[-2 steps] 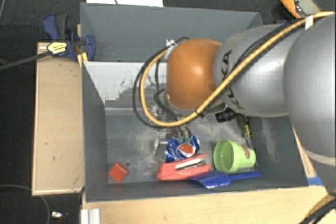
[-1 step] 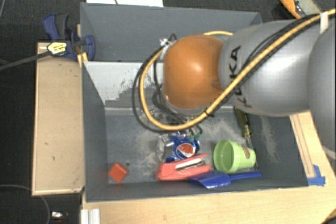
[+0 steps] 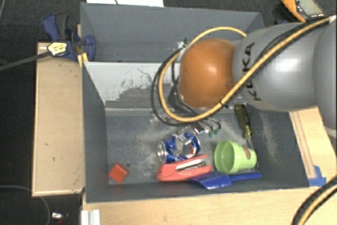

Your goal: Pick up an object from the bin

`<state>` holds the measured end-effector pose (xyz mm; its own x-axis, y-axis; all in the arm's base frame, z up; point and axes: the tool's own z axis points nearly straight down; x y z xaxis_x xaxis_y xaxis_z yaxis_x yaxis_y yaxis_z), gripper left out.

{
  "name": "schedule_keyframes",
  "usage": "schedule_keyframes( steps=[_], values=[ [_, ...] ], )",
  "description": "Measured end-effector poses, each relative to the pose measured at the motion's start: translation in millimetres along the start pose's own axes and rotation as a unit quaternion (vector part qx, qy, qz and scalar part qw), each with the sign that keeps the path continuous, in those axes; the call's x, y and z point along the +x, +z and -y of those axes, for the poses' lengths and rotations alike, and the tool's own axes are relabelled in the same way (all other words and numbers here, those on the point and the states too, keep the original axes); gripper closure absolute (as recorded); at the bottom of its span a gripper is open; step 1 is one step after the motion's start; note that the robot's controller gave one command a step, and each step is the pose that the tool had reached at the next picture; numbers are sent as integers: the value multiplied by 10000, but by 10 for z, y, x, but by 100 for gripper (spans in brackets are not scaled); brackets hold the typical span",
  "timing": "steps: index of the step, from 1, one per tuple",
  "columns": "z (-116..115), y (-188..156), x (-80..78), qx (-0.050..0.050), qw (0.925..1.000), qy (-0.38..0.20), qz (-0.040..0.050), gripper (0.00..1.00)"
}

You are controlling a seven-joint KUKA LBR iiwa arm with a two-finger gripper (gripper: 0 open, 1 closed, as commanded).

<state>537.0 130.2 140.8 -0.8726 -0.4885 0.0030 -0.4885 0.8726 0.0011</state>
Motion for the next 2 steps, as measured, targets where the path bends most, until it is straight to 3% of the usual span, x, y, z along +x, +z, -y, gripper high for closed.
schedule_keyframes(
  steps=[1, 2],
  values=[
    [-10, 30, 255, -6, 9902, -1398, 12, 0],
    [736, 379, -7, 14, 9664, -2572, 20, 0]
  ],
)
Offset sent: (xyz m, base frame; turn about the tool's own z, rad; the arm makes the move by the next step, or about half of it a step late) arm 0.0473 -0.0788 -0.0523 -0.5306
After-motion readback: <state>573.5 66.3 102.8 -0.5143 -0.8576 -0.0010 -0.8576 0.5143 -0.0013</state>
